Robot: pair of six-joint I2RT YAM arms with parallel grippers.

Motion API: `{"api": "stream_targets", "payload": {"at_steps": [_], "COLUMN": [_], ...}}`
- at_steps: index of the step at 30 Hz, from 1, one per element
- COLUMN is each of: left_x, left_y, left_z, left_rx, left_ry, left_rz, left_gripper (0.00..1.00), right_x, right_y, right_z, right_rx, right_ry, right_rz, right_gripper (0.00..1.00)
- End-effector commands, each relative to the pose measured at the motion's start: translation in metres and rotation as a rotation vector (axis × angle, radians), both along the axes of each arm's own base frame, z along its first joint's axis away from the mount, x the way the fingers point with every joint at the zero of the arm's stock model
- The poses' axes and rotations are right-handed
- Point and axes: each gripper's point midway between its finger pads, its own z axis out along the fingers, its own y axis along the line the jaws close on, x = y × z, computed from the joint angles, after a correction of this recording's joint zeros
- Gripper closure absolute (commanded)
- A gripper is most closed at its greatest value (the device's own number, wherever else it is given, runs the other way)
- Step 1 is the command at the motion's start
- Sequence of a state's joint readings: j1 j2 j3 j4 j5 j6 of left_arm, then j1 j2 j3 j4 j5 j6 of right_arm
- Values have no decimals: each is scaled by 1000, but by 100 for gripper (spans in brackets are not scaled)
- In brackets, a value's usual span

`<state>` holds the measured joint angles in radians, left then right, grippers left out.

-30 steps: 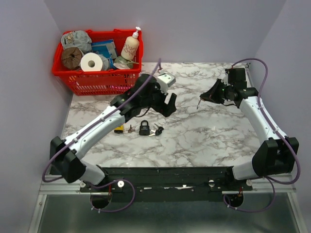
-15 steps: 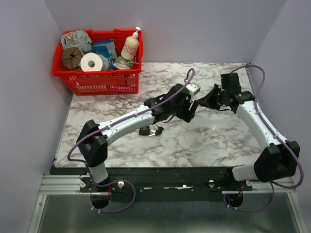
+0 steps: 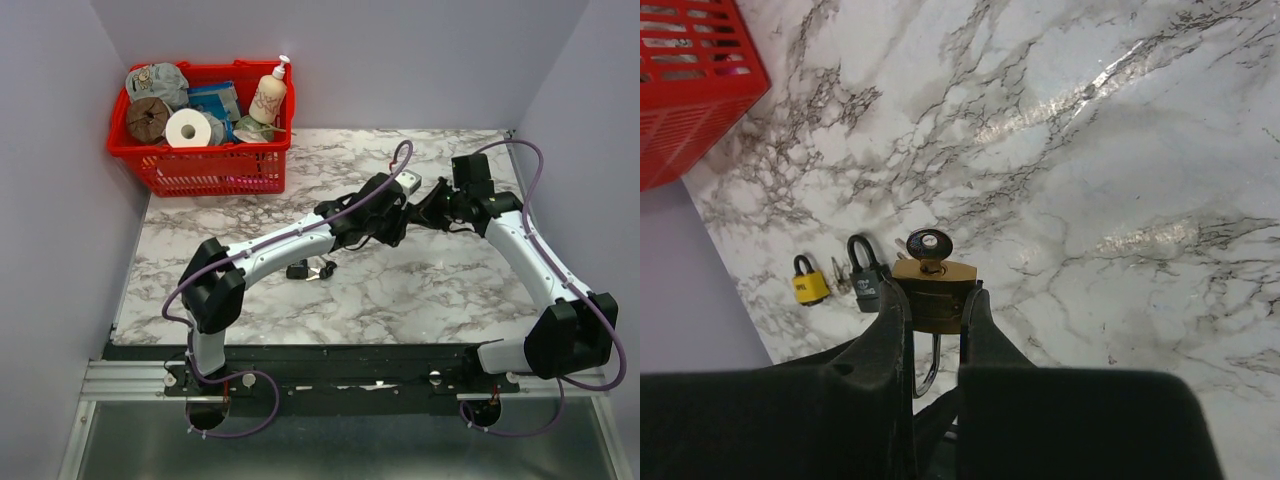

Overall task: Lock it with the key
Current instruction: Lock the lock.

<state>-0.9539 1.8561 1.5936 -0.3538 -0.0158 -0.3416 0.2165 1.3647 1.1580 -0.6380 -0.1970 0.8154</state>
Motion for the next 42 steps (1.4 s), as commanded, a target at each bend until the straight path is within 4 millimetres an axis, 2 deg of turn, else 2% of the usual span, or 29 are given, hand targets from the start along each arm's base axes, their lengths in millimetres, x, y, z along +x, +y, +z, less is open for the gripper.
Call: {"api": "stream_targets", "payload": {"at_steps": [1, 8, 9, 11, 14, 15, 16, 17, 18, 20, 21, 23, 24, 27, 28, 29, 31, 34, 35, 37, 38, 39, 40, 41, 42], "left_x": [3, 2, 3, 4, 2, 1, 1, -1, -2, -3, -3, -5, -9, -10, -23, -20, -34, -47, -58, -73, -88, -100, -103, -110, -121], "left_y": [-7, -4, -3, -1, -1, -1, -1, 0, 0, 3, 5, 10, 9, 25, 23, 39, 46, 75, 84, 100, 107, 116, 124, 132, 139], "left_z": [3, -11, -12, -9, -4, -2, -1, 4, 6, 9, 10, 14, 15, 21, 25, 29, 42, 54, 65, 66, 80, 78, 81, 91, 92], "left_rx": [10, 33, 37, 36, 26, 24, 19, 7, 0, -3, -1, -8, -27, -62, -112, -140, -217, -218, -213, -178, -186, -174, -177, -185, -179], "left_ry": [-31, -2, -3, -12, -12, -8, -5, -3, -5, -3, -1, 4, 26, 63, 117, 138, 172, 138, 78, 64, 1, 32, 23, -13, -33], "left_rz": [13, 33, 39, 49, 43, 40, 41, 43, 44, 51, 55, 53, 33, 15, -58, -52, -138, -199, -278, -346, -455, -501, -525, -562, -636], "left_gripper": [50, 62, 68, 73, 88, 99, 100, 100, 100, 100, 100, 100, 100, 100, 100, 100, 100, 100, 100, 100, 100, 100, 100, 100, 100], "right_x": [-8, -11, -11, -11, -12, -12, -12, -14, -13, -13, -12, -10, -7, -5, -4, -6, -10, -19, -24, -34, -43, -50, -60, -73, -76], "right_y": [9, 13, 13, 13, 17, 20, 22, 26, 27, 29, 30, 31, 30, 28, 27, 25, 21, 20, 22, 23, 30, 32, 34, 40, 43], "right_z": [3, 4, 5, 4, 4, 6, 6, 6, 7, 9, 12, 18, 26, 43, 46, 54, 59, 69, 72, 81, 88, 93, 105, 108, 117], "right_rx": [41, 46, 45, 44, 64, 76, 86, 104, 112, 123, 123, 123, 116, 79, 64, 61, 42, 31, 36, -5, 23, 1, -6, 31, 9], "right_ry": [10, 11, 9, 11, 10, -1, 0, 5, -1, -9, -18, -41, -68, -144, -166, -196, -236, -313, -332, -425, -464, -529, -602, -646, -750], "right_rz": [19, 37, 36, 41, 54, 65, 74, 89, 94, 105, 109, 123, 136, 193, 212, 233, 288, 409, 456, 568, 639, 720, 771, 835, 900], "right_gripper": [99, 99, 99, 99, 99, 99, 98, 91, 79, 66, 56, 45, 35, 23, 19, 18, 13, 11, 9, 8, 7, 7, 6, 5, 5]}}
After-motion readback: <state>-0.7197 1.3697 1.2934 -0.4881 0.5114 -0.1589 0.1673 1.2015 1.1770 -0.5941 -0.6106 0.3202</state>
